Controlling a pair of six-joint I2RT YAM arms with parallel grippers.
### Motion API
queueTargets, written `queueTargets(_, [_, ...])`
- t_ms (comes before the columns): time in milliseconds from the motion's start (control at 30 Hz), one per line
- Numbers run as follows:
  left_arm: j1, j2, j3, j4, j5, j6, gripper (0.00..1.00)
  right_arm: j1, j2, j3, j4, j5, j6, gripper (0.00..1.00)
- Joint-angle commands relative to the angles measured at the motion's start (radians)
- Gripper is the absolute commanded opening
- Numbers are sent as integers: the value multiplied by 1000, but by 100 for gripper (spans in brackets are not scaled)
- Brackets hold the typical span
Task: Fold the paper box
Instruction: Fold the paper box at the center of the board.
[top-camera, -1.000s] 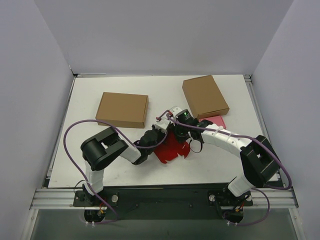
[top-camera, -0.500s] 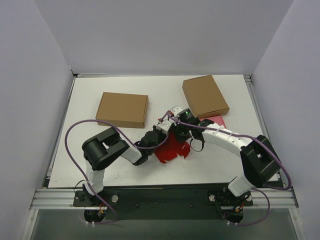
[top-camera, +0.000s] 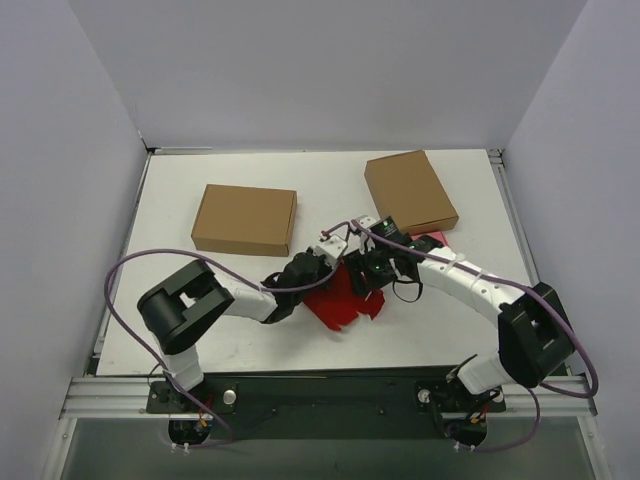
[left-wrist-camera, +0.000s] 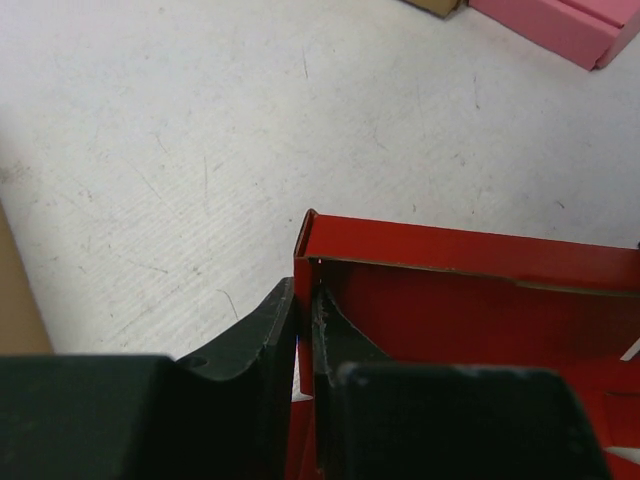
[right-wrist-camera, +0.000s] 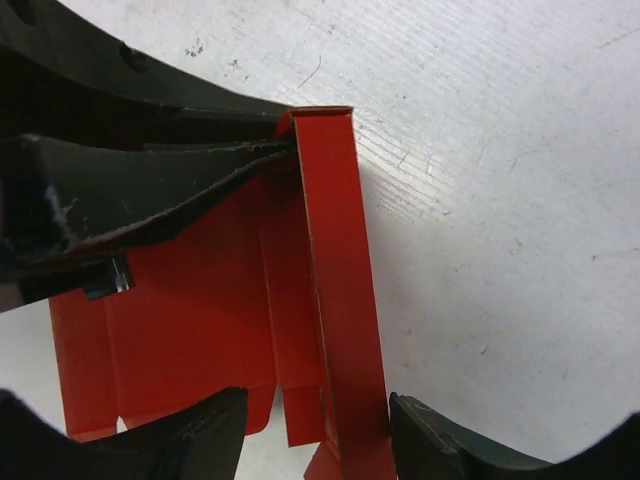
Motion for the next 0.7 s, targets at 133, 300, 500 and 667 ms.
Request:
queueTargets(133, [-3,-136,154,-729,110,-93,5,-33,-113,126,-109,6,179,60])
queueTargets(300, [20,-153,227,-932,122,-159,5,-54,-113,197,-206,37,357,60])
queueTargets(500, [47,-179,255,-985,79,-219,5,-171,-140,185,-226,-81,596,59])
queueTargets(667, [72,-208,263,-978,24,-228,5,-217,-108,194,-196,-181,727,59])
